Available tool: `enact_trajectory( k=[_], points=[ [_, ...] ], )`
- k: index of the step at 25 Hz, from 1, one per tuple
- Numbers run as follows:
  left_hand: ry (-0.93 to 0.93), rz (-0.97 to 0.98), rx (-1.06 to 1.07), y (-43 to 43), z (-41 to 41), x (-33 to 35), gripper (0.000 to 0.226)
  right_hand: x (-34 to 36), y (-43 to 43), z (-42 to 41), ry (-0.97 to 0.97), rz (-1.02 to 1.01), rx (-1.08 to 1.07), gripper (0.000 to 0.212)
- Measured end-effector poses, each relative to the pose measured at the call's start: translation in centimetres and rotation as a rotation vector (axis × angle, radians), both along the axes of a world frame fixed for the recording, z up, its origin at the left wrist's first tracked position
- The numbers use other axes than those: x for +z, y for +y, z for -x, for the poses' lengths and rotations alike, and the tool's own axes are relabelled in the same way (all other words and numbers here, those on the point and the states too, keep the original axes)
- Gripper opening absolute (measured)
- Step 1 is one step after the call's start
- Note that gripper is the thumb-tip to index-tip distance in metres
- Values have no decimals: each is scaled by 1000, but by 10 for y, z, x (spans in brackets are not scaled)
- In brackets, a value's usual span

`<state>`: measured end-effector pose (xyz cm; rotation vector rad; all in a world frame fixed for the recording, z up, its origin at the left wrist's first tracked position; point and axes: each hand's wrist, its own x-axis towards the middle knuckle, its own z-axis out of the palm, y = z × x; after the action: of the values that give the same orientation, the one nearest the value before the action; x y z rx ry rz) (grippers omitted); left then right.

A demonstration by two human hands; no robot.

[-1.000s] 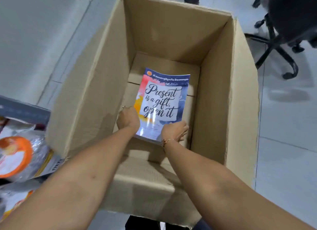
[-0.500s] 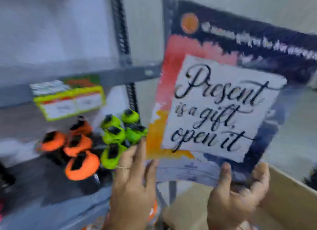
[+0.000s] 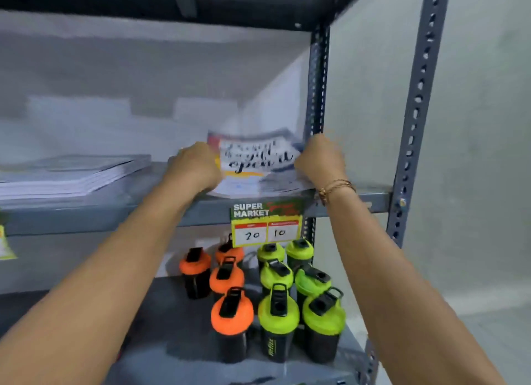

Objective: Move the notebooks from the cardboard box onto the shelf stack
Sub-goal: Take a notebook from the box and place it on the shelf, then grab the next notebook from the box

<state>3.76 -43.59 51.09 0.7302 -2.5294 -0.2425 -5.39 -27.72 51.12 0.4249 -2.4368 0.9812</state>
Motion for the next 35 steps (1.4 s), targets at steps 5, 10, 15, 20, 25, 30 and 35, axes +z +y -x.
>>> enact_trajectory(
  k=[5,10,15,20,25,30,35],
  points=[
    [-122,253,173,16,-4,0,46,-28,9,-14,240,-29,-100,23],
    [524,535,-471,159,11,-107,35,-176,131,-42,825,447,-408,25],
    [-532,87,-1214,353,51,-359,34,-470,286,-81,-300,542,-1112,46],
    [-1297,168,-1154,415,34,-588,40,-633,335,-167,-1309,718,-1469,70],
    [-1147,-21,-802,415,8,-654,39,-672,337,-182,-1265,765,-1437,64],
    [-1075,22,-732,428,15,-618,29,-645,335,-173,-1067,792,-1615,48],
    [-717,-80,-895,405,38,-519,23,-562,327,-140,-581,863,-1505,39]
  ],
)
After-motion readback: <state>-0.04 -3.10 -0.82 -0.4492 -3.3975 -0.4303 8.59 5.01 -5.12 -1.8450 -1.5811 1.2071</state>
